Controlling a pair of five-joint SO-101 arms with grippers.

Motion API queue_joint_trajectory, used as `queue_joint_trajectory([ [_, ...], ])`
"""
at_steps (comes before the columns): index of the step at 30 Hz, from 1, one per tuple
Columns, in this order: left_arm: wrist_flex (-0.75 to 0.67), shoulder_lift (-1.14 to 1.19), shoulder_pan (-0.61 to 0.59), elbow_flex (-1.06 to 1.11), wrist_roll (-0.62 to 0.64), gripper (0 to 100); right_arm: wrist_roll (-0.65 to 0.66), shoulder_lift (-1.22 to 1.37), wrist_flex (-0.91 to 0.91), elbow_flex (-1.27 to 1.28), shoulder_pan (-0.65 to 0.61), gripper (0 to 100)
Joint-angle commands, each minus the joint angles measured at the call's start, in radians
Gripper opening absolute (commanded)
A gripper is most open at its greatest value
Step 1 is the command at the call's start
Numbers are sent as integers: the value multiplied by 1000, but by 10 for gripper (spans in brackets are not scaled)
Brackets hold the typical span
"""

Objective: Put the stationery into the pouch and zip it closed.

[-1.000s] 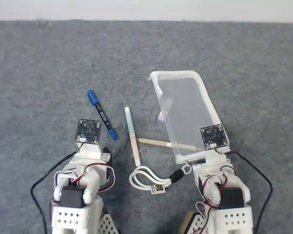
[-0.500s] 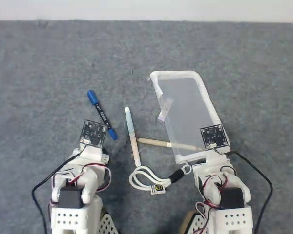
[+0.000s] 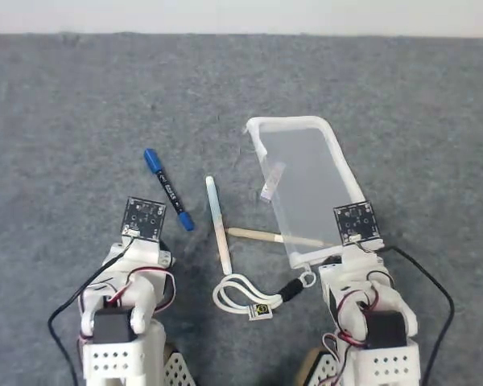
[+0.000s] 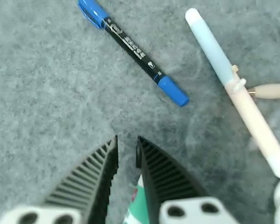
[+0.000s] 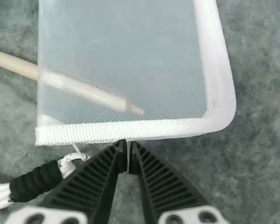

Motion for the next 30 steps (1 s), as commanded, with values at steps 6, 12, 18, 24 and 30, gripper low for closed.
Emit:
queue_joint_trajectory([
  [6, -34, -20, -6, -61, 28, 66, -72, -16, -1, -107, -124, 6],
  [12, -35, -20, -38, -61, 28, 66, -109, -16, -84, -91, -137, 6],
  [18, -35, -20, -60, -61, 28, 66, -124, -16, 54, -250, -137, 6],
  [24, -35, -20, -58, -61, 28, 66, -121, 13, 88, -311, -136, 6],
  [30, -35, -20, -58, -61, 28, 66, -127, 240, 82, -365, -134, 6],
])
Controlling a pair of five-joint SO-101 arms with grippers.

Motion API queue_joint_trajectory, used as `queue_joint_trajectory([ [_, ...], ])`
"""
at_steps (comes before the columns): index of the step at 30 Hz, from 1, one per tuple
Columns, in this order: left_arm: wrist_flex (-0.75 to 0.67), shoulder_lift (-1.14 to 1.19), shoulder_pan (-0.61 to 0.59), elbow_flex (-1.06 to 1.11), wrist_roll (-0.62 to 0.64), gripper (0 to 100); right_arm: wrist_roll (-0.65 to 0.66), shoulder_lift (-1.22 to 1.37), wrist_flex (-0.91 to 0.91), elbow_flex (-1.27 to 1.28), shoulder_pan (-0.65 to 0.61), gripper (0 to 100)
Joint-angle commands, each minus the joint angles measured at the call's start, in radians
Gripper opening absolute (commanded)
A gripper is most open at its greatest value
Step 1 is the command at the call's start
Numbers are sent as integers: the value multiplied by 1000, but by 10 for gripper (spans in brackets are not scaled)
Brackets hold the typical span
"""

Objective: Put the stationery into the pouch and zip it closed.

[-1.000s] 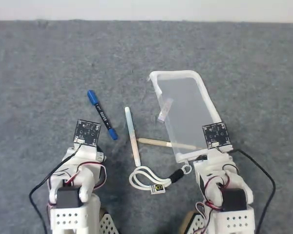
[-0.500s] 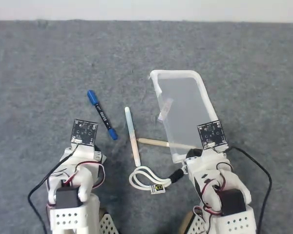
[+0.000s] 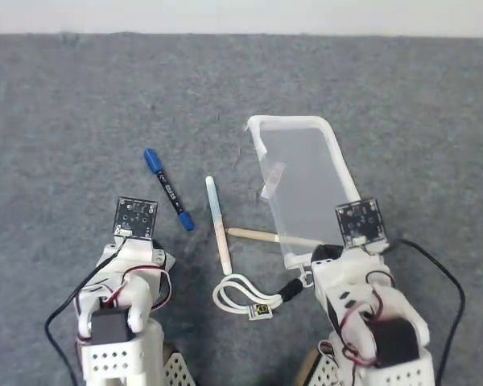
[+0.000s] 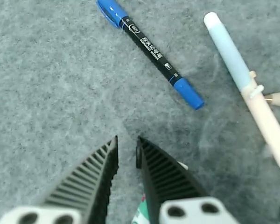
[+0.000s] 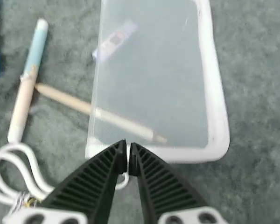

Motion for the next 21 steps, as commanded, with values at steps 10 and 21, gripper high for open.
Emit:
queue_joint_trajectory([
  [10, -31, -20, -2, -59, 20, 66, -9, 587, -27, -157, -7, 6],
  [21, -31, -20, -3, -58, 18, 66, -17, 868, -234, -160, -1, 6],
])
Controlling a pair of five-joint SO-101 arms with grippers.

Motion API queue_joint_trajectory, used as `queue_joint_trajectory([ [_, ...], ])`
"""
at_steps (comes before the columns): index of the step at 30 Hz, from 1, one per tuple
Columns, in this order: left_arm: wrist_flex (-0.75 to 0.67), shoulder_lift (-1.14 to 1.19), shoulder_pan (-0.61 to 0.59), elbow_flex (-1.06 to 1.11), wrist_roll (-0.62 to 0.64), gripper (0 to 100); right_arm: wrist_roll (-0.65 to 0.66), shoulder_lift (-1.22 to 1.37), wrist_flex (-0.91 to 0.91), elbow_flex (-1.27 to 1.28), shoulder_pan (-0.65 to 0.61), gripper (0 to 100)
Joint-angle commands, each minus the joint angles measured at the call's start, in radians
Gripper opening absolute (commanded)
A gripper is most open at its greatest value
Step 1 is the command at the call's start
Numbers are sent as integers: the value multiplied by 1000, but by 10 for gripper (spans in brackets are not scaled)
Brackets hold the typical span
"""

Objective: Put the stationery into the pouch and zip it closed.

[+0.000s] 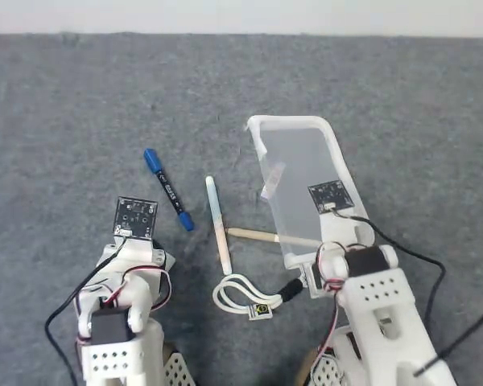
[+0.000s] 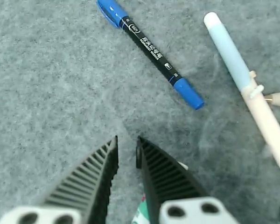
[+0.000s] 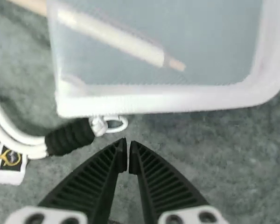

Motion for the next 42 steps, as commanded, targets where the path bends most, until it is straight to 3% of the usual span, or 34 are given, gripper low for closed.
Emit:
queue_joint_trajectory([
  [1, -31, -20, -3, -58, 18, 66, -11, 47, -82, -64, 2, 6],
  [16, -31, -20, -3, -56, 17, 66, -11, 64, -349, -64, 5, 6],
  [26, -31, -20, -3, -56, 17, 66, -11, 64, -527, -68, 90, 6],
  [30, -31, -20, -3, -56, 17, 66, -11, 64, -441, -137, 85, 6],
  [37, -31, -20, -3, -56, 17, 66, -69, 64, -96, -368, 82, 11],
  [42, -31, -20, -3, -56, 17, 66, -129, 64, -45, -368, -1, 116],
])
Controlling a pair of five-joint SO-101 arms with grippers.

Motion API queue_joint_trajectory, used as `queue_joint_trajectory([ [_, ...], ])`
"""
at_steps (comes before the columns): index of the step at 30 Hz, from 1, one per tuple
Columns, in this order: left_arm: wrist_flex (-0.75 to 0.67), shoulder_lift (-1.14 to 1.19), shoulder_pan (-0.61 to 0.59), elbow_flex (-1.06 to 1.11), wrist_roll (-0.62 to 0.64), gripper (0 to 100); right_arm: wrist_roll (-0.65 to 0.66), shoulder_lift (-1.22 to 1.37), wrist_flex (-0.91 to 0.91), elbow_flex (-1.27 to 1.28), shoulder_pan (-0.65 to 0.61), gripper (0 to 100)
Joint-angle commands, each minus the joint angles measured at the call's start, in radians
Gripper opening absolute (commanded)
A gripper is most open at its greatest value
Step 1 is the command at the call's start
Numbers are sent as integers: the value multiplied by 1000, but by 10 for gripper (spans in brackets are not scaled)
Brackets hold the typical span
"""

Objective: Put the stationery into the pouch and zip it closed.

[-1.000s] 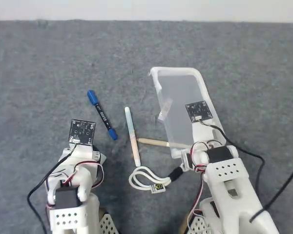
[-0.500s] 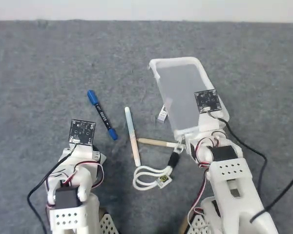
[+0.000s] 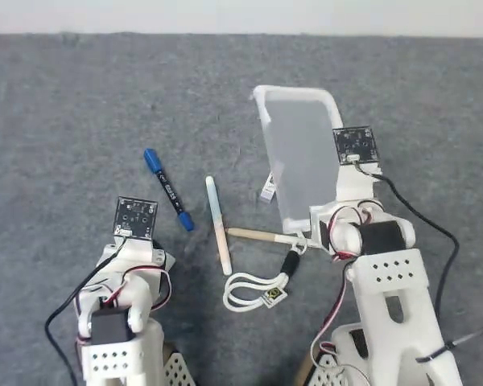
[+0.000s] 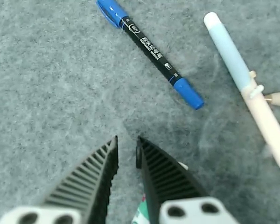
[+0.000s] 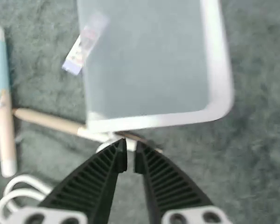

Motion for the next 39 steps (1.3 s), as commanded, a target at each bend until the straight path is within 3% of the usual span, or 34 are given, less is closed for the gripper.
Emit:
queue_joint_trajectory([
  [1, -31, -20, -3, -54, 17, 66, -64, 1, 54, -58, -71, 139],
  [14, -44, -20, -3, -45, 17, 66, -244, 1, 84, 28, -357, 131],
  [24, -44, -20, -3, -45, 17, 66, -302, 2, -116, 195, -358, 127],
  [32, -57, -20, -3, -42, 17, 66, -316, 12, -120, 204, -357, 126],
  [39, -57, -20, -3, -42, 17, 66, -356, 213, -160, 141, -321, 126],
])
